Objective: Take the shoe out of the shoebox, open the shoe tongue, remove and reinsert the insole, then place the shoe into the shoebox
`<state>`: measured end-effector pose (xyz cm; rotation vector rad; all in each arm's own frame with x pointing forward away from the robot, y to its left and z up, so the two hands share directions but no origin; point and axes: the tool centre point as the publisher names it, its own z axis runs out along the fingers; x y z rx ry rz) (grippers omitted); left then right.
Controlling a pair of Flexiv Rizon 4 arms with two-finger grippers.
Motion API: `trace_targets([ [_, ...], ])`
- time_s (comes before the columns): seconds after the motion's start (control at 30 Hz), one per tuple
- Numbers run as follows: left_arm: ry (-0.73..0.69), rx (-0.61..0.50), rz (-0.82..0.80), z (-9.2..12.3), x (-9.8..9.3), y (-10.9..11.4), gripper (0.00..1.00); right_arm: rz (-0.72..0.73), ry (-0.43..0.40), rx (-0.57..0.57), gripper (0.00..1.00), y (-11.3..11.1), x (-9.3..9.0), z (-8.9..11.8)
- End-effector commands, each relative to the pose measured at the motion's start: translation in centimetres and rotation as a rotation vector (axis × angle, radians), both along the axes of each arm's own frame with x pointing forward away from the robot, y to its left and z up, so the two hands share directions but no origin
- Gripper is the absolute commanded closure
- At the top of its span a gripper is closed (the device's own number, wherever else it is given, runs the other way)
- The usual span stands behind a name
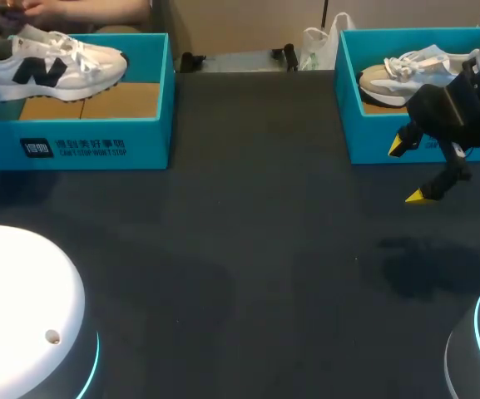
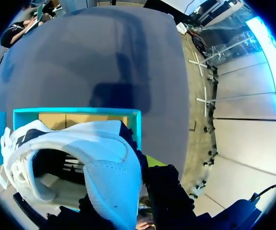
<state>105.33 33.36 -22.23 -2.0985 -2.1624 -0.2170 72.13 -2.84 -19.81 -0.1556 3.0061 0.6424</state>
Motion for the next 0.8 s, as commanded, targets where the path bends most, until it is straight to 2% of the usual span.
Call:
trace_targets([
  [0.03, -0.012, 0.0, -0.016, -0.6, 1.0, 0.0, 1.0, 0.0, 0.0, -0.001, 0.0, 0.1, 0.1, -0.1],
  [0.3, -0.026, -0.008, -0.05, -2.5, 2.2, -0.4, 1.0, 0.0, 0.0, -0.001, 0.0, 0.1, 0.1, -0.1],
  [0.8, -0.045, -0.036, -0.089, -5.9, 3.1, -1.6, 1.0, 0.0, 0.0, -0.001, 0.0, 0.1, 0.1, -0.1],
])
